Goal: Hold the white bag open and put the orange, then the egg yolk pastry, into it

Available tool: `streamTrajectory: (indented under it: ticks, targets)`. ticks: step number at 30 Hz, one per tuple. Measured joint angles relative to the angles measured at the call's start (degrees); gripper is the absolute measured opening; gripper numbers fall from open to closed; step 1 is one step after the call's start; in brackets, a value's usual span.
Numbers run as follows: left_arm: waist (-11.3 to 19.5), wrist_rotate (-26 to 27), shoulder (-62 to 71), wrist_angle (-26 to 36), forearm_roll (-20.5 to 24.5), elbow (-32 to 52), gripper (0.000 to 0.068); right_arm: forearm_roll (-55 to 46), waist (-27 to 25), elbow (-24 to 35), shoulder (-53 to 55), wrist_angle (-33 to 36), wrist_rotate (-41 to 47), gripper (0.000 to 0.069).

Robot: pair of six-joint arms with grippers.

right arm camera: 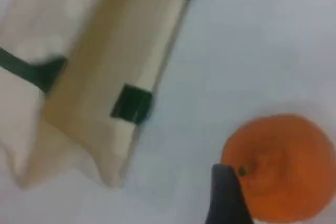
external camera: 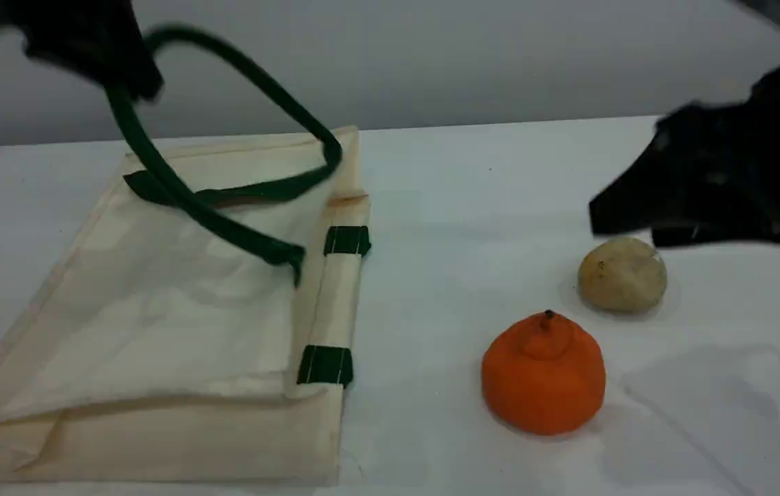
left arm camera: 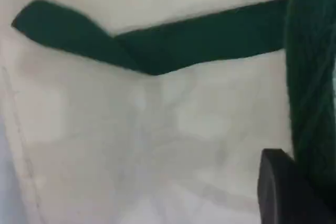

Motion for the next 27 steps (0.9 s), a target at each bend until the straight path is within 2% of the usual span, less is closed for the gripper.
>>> streamTrajectory:
  ticks: [6,14,21,27]
  targets:
    - [-0.6,1.5,-7.9,6.3,-0.1,-4.1,0.0080,-0.1,2.8,-0.1,6.5,0.3,-1.9,0.0409]
    - [-0.9,1.5,-12.9,11.1,-0.3,-4.8,0.0080,-0.2,3.1,-3.1,14.3,1.5,-1.8,0.0409]
    - [-5.7,2.4,-13.4,12.7,1.2,-4.8,0.0080,-0.4,3.1,-4.7,17.0,2.3,-1.7,0.0409]
    - [-7.9,2.3,-13.6,13.5,1.3,-4.8,0.0080,-0.4,3.1,-6.6,18.4,2.3,-1.7,0.0409]
